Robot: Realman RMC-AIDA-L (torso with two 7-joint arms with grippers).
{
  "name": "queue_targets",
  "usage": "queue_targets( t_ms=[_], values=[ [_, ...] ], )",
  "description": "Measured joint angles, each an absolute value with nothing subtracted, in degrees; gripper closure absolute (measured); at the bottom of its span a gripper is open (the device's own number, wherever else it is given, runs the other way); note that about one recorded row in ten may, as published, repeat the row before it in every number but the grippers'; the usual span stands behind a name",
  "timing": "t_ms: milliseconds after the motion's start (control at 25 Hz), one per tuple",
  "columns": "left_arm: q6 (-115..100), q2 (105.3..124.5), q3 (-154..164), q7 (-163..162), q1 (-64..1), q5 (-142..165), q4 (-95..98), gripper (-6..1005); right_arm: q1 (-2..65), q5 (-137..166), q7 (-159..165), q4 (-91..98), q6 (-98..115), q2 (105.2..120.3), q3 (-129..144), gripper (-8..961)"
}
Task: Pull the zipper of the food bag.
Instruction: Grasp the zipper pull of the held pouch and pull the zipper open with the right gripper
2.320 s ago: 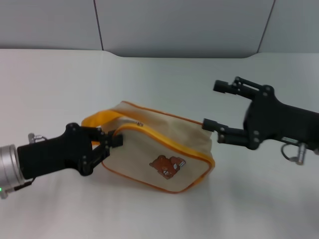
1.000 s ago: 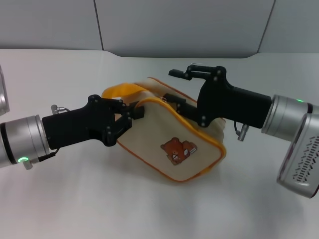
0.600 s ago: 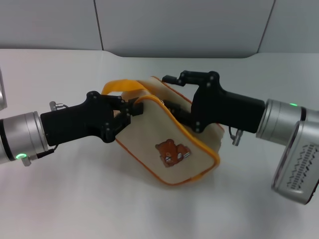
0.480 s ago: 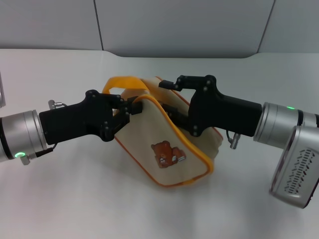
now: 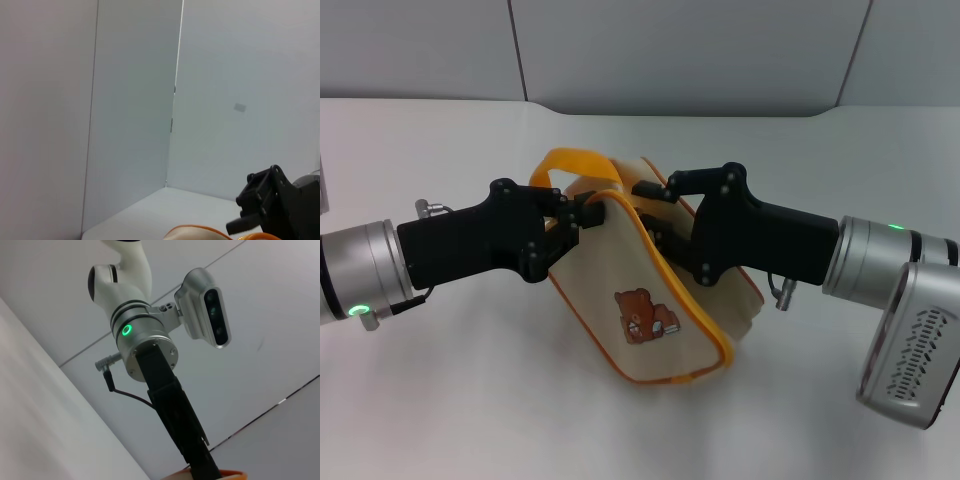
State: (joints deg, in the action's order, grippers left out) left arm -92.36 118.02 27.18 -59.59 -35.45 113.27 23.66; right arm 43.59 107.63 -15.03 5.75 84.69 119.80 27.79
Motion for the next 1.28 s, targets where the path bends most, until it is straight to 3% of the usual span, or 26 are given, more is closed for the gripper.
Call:
queue_targets(
  t_ms=[440,760,840,1280],
  values=[
    [-92.95,118.36,27.14,-59.06,-34.8,113.24,23.65,942,43.66,107.66,-15.06,5.23,83.88,119.79,29.27,928],
    [-89.93,118.13,27.07,-59.36,-32.7,107.42,23.37,942,41.19,107.67,-14.64,6.35,82.97,119.5,31.83,955],
    [-86.5,117.92,27.07,-59.92,-31.51,104.09,23.14,942,37.78,107.67,-12.92,9.55,84.25,119.4,34.74,947],
    [-83.84,118.17,27.06,-61.65,-30.47,102.29,23.03,942,33.83,107.17,-11.41,11.54,87.36,119.4,35.06,902]
  ],
)
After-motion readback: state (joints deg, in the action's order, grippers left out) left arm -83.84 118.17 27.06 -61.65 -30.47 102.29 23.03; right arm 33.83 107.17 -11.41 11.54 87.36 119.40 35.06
